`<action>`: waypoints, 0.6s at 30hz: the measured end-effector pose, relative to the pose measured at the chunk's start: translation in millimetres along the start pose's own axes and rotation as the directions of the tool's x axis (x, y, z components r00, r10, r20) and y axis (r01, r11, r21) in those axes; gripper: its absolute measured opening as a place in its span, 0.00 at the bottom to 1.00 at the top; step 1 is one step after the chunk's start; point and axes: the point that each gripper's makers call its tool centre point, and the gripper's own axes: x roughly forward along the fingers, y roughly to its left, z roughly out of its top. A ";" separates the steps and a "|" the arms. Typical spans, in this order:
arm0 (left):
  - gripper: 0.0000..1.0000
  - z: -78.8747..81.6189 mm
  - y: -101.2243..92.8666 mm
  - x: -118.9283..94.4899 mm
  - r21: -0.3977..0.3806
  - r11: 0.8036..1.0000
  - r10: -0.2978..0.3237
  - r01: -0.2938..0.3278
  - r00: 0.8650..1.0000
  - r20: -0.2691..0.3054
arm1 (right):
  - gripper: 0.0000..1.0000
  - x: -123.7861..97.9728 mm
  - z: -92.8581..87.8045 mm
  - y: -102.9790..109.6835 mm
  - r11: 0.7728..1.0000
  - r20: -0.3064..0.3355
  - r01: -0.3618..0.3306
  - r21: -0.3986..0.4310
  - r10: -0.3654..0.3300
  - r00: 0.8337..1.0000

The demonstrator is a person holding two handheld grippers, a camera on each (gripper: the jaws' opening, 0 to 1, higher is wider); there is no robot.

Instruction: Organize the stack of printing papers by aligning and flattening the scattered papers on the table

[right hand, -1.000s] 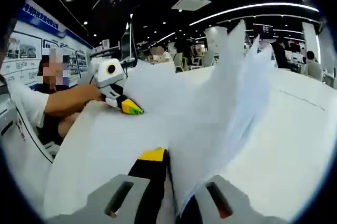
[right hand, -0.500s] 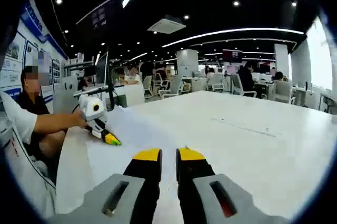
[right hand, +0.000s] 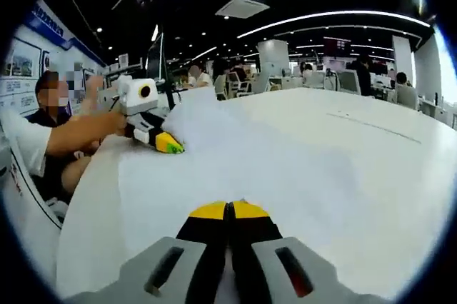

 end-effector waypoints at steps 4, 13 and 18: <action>0.34 37.0 22.9 -38.0 -0.003 0.999 0.051 -0.051 0.990 0.130 | 0.00 0.6 1.6 1.2 1.000 0.020 0.014 -0.028 -0.013 1.000; 0.06 41.1 -28.7 -30.5 0.109 0.994 -0.011 0.004 0.998 0.065 | 0.00 2.5 2.5 0.0 1.000 0.031 0.024 -0.001 -0.024 0.999; 0.06 -16.8 -30.0 -9.1 0.031 0.999 0.016 -0.013 0.995 -0.093 | 0.00 2.2 2.7 -0.9 1.000 0.035 0.031 -0.001 -0.031 0.999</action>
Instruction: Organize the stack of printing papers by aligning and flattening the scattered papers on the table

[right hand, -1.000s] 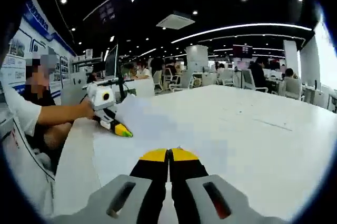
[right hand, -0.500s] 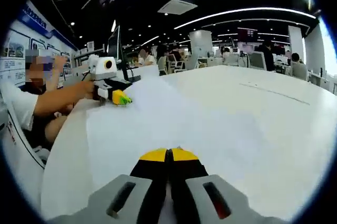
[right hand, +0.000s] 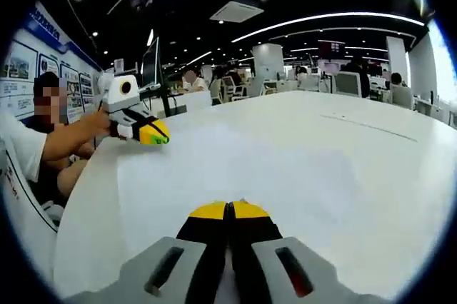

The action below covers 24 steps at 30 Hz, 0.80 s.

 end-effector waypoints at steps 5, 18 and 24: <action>0.05 -1.3 -0.1 2.0 0.017 1.000 0.015 -0.015 0.999 0.033 | 0.00 -1.0 -0.4 0.6 1.000 0.001 0.000 0.002 0.000 1.000; 0.07 48.2 -9.4 -39.9 -0.028 0.998 0.067 -0.064 0.985 0.161 | 0.00 -26.2 40.2 13.4 0.986 0.071 -0.044 0.159 0.033 0.997; 0.21 65.1 -14.9 -89.4 0.038 0.981 0.177 -0.190 0.960 0.218 | 0.18 -65.4 41.2 27.0 1.000 0.020 0.005 -0.030 -0.005 1.000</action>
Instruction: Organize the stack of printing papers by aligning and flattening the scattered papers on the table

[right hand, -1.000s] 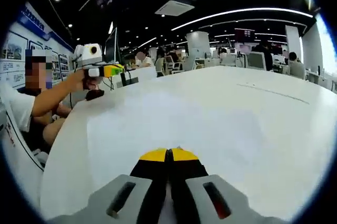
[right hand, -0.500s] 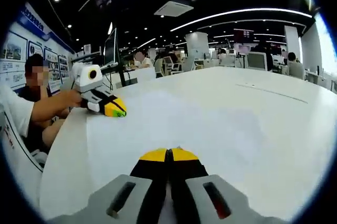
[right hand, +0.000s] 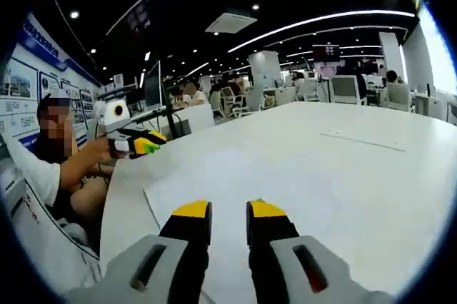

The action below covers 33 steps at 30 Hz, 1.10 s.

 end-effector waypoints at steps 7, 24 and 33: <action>0.47 -4.1 -10.4 -40.0 -0.037 0.999 0.004 -0.003 1.000 0.008 | 0.41 -32.7 -4.8 7.0 0.999 0.012 0.034 0.027 -0.035 0.999; 0.97 -30.9 -20.9 -110.1 0.000 0.995 0.103 -0.103 0.995 -0.004 | 0.88 -85.1 -25.8 23.9 0.989 0.001 0.142 0.037 -0.142 0.990; 0.97 -32.4 -22.5 -147.5 -0.014 0.988 0.154 -0.154 0.988 0.001 | 0.90 -117.4 -25.9 18.5 0.964 0.054 0.266 0.025 -0.267 0.962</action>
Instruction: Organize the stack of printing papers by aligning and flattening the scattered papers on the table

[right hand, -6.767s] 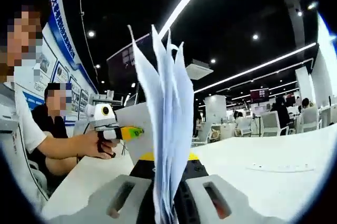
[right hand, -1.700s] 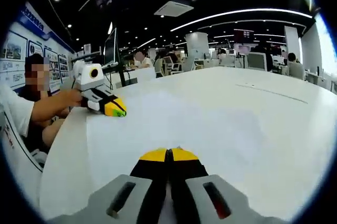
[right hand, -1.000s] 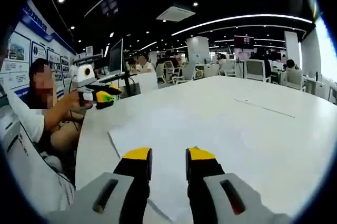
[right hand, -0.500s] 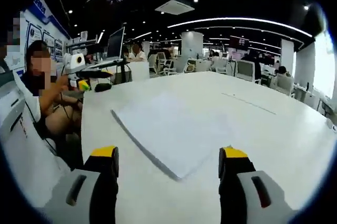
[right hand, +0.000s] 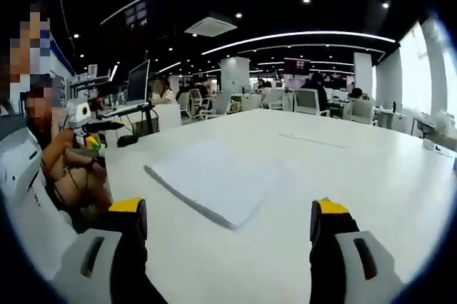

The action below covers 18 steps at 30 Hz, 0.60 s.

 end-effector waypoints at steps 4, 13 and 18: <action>0.97 -4.1 -5.1 -9.1 -0.027 1.000 0.008 -0.008 1.000 0.000 | 0.90 -9.3 -4.6 7.1 1.000 0.014 -0.010 0.008 0.010 1.000; 0.97 -33.7 -12.0 -32.9 -0.121 0.990 0.074 -0.077 0.997 -0.030 | 0.90 -29.0 -9.9 3.2 0.999 0.053 0.033 0.024 -0.035 0.998; 0.97 -40.6 -7.6 -44.3 -0.085 0.990 0.112 -0.117 0.992 -0.058 | 0.90 -32.7 -18.5 1.3 0.998 0.039 0.047 0.046 -0.049 0.998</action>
